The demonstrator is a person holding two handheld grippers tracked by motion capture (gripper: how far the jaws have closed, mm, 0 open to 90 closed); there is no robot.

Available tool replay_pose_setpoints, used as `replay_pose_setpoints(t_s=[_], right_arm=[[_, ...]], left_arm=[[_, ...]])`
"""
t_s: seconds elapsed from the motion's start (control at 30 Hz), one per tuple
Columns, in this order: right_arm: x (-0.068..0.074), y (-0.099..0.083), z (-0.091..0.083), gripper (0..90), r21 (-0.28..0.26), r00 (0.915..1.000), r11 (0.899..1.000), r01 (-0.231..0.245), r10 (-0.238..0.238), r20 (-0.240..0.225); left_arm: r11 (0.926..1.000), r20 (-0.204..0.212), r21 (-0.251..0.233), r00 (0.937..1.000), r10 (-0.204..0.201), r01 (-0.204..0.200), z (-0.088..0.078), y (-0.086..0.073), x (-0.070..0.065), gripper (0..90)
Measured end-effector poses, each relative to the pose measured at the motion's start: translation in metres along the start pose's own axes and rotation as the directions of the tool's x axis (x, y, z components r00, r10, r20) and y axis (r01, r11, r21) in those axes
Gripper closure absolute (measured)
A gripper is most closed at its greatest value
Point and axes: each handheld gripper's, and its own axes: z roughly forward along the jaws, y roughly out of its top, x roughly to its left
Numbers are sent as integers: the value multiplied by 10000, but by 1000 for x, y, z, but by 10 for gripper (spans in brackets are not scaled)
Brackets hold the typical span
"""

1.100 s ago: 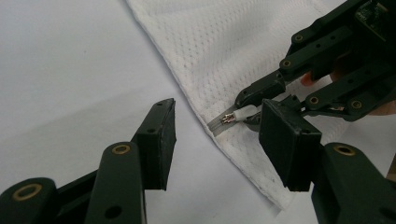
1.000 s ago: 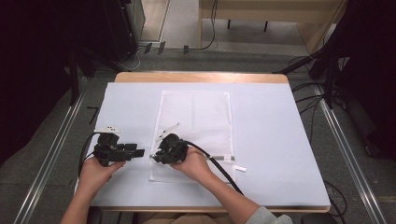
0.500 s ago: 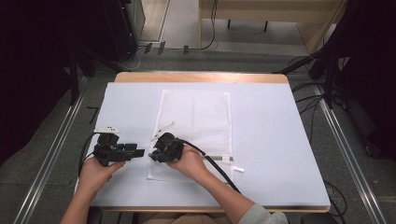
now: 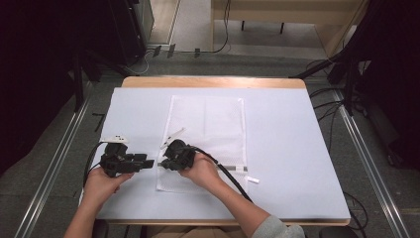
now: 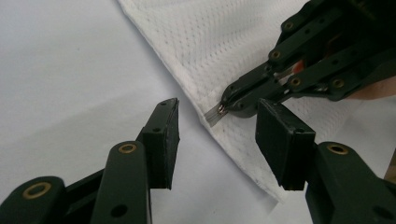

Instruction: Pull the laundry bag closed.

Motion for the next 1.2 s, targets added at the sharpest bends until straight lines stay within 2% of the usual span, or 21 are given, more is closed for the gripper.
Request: replay_pose_setpoints(t_s=[0.07,0.23,0.43,0.53,0.73,0.87,1.2], right_arm=[[1,1,-3,880,-116,9999,9998,149,-148,77],[1,3,-11,880,-333,9998,9994,135,-131,114],[2,6,-19,880,-452,9997,9987,220,-217,67],[2,6,-24,880,-546,9996,9981,297,-297,10],[4,8,-33,880,-691,9989,9966,447,-456,-118],[4,10,-36,880,-748,9982,9958,536,-556,-243],[7,10,-38,880,-393,9935,9944,977,-998,-549]], left_arm=[[10000,58,14,10000,5,-5,0,0,0,505],[9999,286,79,9995,144,-146,6,1,0,543],[9980,306,535,9990,326,-342,15,2,-4,563],[9976,388,592,9987,340,-363,17,3,-4,575],[9957,923,840,9952,310,-388,21,5,-7,637],[9924,1132,1095,9926,437,-562,25,6,-8,674],[9815,1477,1589,9856,829,-1064,34,10,-12,770]])
